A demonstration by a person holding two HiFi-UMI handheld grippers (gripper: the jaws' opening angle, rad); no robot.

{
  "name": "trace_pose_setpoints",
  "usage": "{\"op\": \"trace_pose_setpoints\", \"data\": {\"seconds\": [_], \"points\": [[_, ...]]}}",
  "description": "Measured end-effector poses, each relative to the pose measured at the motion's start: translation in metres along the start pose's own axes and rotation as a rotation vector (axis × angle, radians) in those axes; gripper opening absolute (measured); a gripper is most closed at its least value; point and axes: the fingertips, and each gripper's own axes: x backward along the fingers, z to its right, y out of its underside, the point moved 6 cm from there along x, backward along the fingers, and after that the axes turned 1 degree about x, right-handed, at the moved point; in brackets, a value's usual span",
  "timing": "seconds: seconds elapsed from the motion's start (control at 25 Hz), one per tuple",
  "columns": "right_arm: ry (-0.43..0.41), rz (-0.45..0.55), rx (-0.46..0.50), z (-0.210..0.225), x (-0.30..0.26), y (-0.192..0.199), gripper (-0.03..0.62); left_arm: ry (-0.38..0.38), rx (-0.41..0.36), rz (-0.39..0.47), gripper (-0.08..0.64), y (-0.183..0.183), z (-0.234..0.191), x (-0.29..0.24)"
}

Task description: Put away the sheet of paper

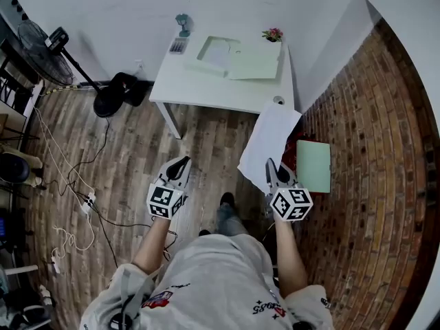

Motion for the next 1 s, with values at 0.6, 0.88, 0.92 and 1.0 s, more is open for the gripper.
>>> {"op": "trace_pose_setpoints", "data": {"seconds": [0.6,0.88,0.92,1.0], "points": [[-0.118,-0.014,-0.017,0.092,-0.144,-0.083,-0.002,-0.154,0.008,0.018,0.032,-0.061,-0.058,-0.125],[-0.145,0.003,-0.017,0.112,-0.181,-0.108,-0.002,-0.166,0.016,0.017,0.031,-0.071,-0.074,-0.165],[-0.145,0.005,-0.016,0.114,-0.186,-0.111,-0.002,-0.164,0.017,0.017,0.032,-0.072,-0.077,-0.171],[-0.143,0.006,-0.014,0.117,-0.197,-0.115,-0.002,-0.155,0.020,0.015,0.032,-0.072,-0.084,-0.184]]}}
